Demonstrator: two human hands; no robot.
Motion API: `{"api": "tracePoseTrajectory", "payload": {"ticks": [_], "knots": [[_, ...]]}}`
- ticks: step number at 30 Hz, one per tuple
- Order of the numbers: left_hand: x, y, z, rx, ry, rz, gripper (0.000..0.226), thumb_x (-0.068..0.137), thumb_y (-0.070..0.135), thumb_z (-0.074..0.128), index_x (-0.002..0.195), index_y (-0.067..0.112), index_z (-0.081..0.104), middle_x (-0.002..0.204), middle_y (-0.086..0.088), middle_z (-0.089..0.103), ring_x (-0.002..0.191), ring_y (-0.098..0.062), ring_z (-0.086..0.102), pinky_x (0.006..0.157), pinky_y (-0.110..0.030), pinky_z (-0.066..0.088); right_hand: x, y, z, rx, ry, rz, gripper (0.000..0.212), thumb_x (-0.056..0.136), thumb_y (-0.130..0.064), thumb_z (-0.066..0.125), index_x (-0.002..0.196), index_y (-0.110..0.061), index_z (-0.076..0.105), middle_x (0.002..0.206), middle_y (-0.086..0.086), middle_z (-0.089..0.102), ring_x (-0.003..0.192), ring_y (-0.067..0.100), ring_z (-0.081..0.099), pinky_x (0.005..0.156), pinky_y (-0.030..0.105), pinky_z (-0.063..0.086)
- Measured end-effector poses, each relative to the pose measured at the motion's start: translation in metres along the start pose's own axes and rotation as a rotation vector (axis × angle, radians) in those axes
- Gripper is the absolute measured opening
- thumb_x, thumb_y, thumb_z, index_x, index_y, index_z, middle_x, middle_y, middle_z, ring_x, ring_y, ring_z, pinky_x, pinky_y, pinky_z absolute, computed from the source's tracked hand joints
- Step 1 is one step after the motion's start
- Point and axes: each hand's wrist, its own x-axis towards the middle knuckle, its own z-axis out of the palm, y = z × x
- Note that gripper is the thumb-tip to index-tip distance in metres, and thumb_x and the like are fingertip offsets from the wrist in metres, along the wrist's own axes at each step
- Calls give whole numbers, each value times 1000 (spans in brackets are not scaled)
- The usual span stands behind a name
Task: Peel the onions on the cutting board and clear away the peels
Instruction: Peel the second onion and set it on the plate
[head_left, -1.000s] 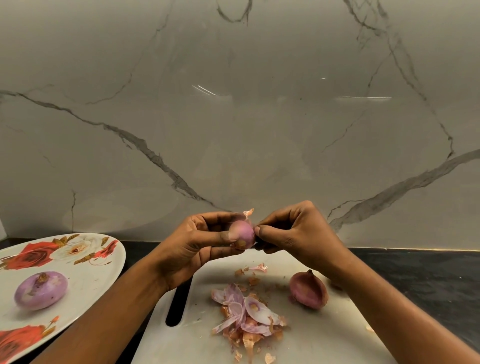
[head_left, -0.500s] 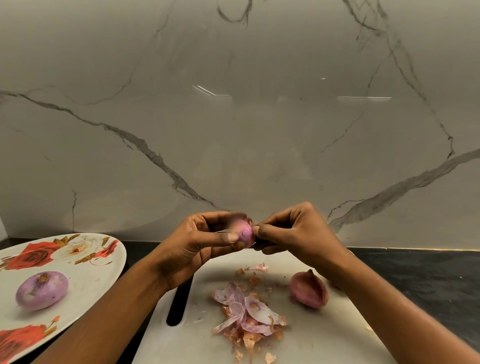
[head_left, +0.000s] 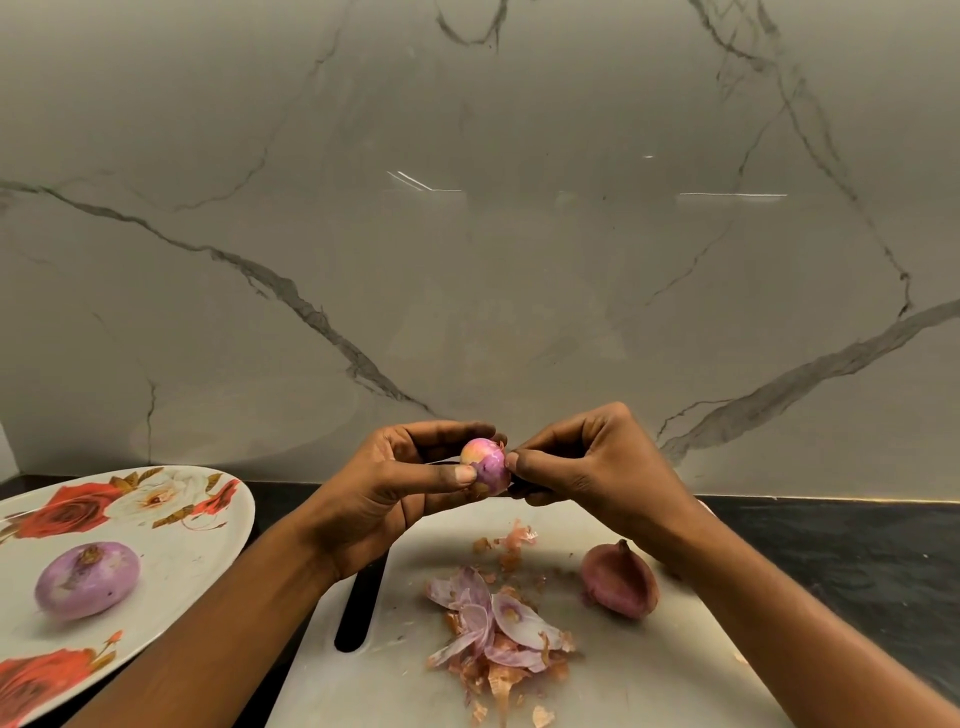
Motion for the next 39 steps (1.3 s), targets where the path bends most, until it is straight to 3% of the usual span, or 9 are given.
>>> {"api": "tracePoseTrajectory", "payload": {"ticks": [6, 12, 19, 25, 30, 35, 39], "knots": [[0, 0, 1, -3, -4, -13, 44, 86, -7, 74, 129, 0, 71, 132, -24, 70, 120, -43, 69, 92, -39, 63, -1, 5, 3, -40, 30, -54, 6, 90, -8, 80, 94, -9, 84, 79, 7, 81, 73, 21, 80, 68, 30, 65], [2, -1, -2, -59, -26, -2, 49, 83, -6, 70, 131, 0, 70, 137, -25, 67, 125, -45, 66, 101, -46, 59, 1, 4, 4, -6, 52, -65, 7, 91, -10, 79, 90, -15, 84, 78, 7, 81, 74, 23, 80, 70, 33, 67], [3, -2, -3, -77, -33, 0, 49, 84, -7, 68, 132, 0, 68, 137, -26, 66, 124, -46, 66, 101, -47, 58, 2, 3, 1, 25, 54, -42, 10, 95, -13, 78, 97, -5, 84, 83, 9, 82, 79, 22, 81, 76, 39, 68], [3, -2, -1, -96, 2, -8, 49, 85, -2, 70, 133, -2, 67, 134, -27, 67, 123, -45, 67, 101, -46, 58, 2, 6, 2, -25, -19, -49, 20, 88, -21, 84, 106, -12, 84, 88, 3, 83, 83, 19, 81, 73, 31, 66], [2, -2, 4, -17, 52, -20, 45, 85, -2, 79, 129, -1, 70, 128, -25, 71, 118, -40, 71, 93, -37, 63, 3, 10, 3, -79, -12, -99, 12, 92, -17, 81, 102, -15, 85, 86, 0, 82, 81, 17, 80, 74, 32, 66], [1, -2, 6, 27, 88, -23, 46, 81, -3, 75, 127, 1, 71, 124, -20, 74, 117, -37, 72, 91, -36, 64, 0, 9, 7, -177, 17, -156, 5, 93, -20, 80, 91, -24, 83, 80, -4, 80, 75, 15, 77, 71, 35, 67], [1, -1, 5, 28, 63, -28, 51, 78, -2, 81, 128, 1, 70, 124, -21, 74, 115, -39, 73, 89, -37, 64, 0, 10, 8, -251, 73, -203, 10, 94, -20, 80, 88, -28, 80, 76, -9, 77, 71, 9, 73, 66, 25, 62]]}}
